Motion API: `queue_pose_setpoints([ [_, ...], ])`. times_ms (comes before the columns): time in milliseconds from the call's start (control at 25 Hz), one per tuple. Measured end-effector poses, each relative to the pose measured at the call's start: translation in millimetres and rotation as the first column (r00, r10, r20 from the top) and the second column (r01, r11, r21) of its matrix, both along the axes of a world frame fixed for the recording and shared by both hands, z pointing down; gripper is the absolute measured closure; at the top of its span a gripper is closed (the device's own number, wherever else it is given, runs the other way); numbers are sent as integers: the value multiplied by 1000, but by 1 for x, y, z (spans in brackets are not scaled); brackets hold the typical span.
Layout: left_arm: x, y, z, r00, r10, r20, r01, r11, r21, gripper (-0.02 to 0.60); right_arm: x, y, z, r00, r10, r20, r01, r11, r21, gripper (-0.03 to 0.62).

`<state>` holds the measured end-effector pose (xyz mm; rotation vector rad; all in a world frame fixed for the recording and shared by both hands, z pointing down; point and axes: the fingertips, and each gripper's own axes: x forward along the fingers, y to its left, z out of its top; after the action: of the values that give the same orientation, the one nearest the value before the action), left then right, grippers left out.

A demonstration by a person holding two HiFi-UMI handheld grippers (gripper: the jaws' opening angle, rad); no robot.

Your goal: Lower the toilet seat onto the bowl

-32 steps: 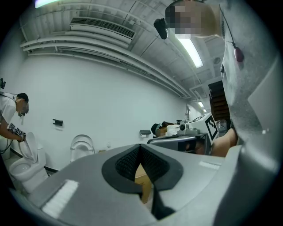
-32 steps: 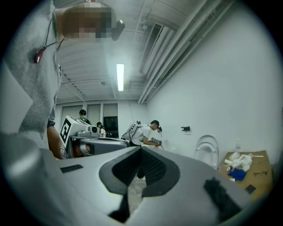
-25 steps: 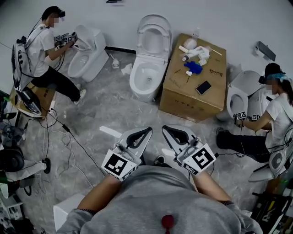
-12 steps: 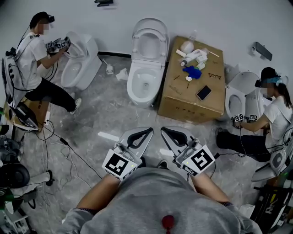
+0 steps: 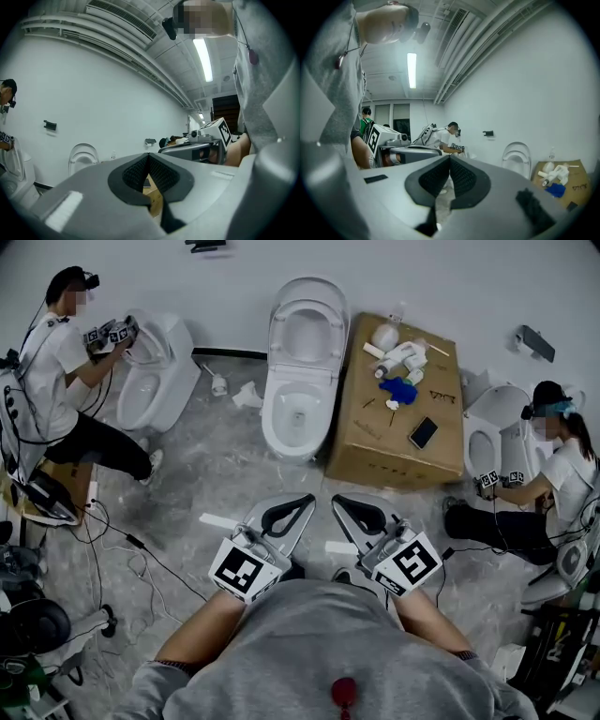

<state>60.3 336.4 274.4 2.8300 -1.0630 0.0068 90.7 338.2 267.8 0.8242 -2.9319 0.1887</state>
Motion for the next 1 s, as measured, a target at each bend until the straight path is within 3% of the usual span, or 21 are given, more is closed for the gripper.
queue_pose_setpoints([
  [160, -24, -11, 3, 1000, 27, 4, -27, 1000, 11, 574, -24, -9, 3, 1000, 21, -5, -21, 1000, -9, 580],
  [360, -47, -18, 15, 998, 53, 15, -52, 997, -53, 572, -49, -20, 9, 999, 37, -8, -38, 999, -21, 580],
  [480, -56, -26, 15, 998, 56, 9, -55, 998, -32, 572, -56, -25, 10, 999, 48, -12, -49, 999, -24, 580],
  [600, -61, -33, 14, 998, 55, 3, -55, 996, -69, 572, -61, -32, 10, 999, 53, -9, -53, 998, -25, 580],
  [760, -63, -49, 20, 999, 51, 12, -50, 998, -36, 573, -60, -46, 15, 998, 55, -8, -55, 998, -32, 580],
  [1000, -56, -85, 23, 1000, 17, 23, -16, 999, -47, 572, -51, -85, 21, 999, 33, 5, -33, 999, -25, 580],
])
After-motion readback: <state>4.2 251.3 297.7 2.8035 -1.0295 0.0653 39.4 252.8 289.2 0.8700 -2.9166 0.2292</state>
